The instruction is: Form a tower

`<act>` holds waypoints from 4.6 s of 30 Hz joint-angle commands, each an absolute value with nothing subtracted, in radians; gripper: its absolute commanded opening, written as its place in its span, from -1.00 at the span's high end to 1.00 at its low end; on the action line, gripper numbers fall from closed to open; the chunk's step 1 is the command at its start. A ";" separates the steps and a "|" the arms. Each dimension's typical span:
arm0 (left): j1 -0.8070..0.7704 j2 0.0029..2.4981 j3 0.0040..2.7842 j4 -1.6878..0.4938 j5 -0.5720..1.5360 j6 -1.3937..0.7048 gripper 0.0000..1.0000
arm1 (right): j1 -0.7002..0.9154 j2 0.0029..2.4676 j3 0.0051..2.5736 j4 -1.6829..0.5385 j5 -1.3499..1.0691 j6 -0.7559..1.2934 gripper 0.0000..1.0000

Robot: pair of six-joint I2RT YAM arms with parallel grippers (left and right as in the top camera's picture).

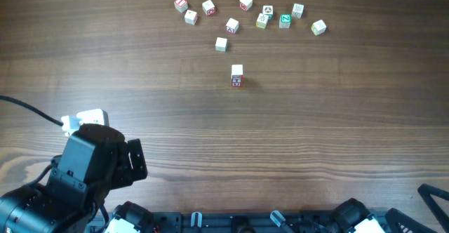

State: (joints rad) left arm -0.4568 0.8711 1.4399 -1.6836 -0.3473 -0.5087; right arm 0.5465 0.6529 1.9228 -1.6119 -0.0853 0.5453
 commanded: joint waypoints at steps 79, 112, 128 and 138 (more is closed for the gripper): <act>-0.451 0.868 1.440 -1.684 -0.364 -0.493 -1.00 | 0.558 2.293 2.114 -1.217 0.060 0.526 -0.99; -0.451 0.868 1.440 -1.684 -0.364 -0.493 -1.00 | 0.562 2.399 2.103 -1.216 0.051 0.666 0.09; -0.451 0.868 1.440 -1.684 -0.364 -0.493 -1.00 | 0.577 2.399 2.101 -1.194 0.040 0.605 -0.07; -0.451 0.868 1.440 -1.684 -0.364 -0.493 -1.00 | 0.577 2.450 2.099 -1.172 0.047 0.602 0.08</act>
